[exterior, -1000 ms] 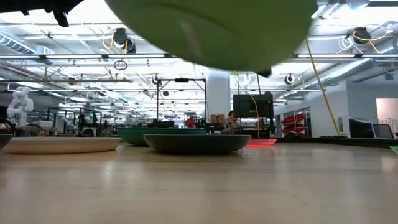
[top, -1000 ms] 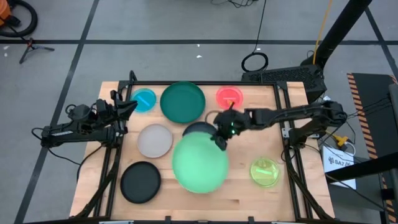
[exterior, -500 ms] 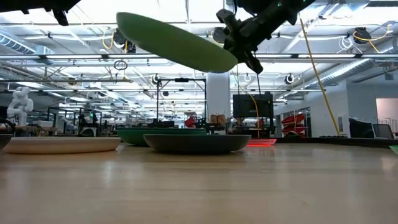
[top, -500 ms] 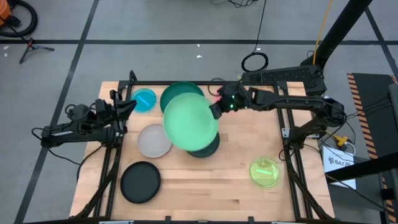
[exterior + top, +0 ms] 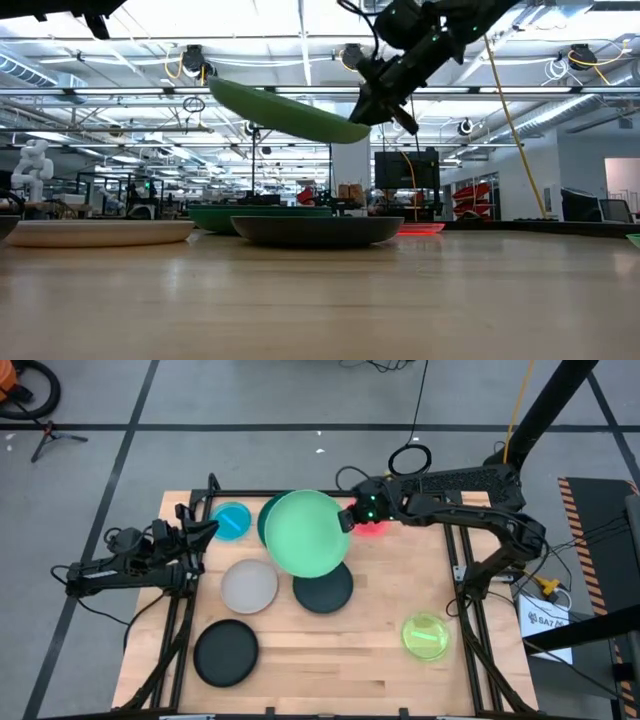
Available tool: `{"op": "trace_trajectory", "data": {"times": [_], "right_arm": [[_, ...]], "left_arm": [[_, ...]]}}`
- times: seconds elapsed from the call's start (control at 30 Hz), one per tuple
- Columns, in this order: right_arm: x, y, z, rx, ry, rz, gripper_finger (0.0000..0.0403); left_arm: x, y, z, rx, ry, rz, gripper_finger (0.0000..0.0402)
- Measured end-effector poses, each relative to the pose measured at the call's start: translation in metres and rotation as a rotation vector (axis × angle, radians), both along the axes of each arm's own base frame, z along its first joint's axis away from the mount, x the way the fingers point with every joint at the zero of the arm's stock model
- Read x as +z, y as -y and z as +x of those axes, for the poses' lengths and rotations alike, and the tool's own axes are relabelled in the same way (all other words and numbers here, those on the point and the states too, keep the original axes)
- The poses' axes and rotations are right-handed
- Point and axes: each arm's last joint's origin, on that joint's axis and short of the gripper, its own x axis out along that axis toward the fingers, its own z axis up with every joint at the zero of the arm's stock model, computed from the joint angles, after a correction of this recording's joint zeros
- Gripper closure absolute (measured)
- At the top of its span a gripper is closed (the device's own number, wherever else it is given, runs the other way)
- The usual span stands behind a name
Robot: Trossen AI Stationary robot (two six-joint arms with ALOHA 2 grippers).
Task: Stack plastic plates
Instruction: Stack the light green plate on the dark green plate
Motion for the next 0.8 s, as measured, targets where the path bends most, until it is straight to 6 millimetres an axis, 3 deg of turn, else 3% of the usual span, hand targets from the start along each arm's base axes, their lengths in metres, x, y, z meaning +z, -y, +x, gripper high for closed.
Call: {"op": "trace_trajectory", "data": {"times": [0.2,0.5,0.8], "right_arm": [[0.0,0.02,0.005,-0.038,0.014,-0.018,0.0397],[0.017,0.061,0.042,-0.023,-0.094,-0.006,0.0397],[0.001,0.106,0.065,-0.057,-0.231,0.06,0.0397]], "left_arm": [[0.0,0.0,0.0,0.003,-0.003,0.006,0.035],[0.0,0.0,0.0,0.008,0.001,0.012,0.035],[0.0,0.0,0.0,0.005,-0.003,0.004,0.035]]}}
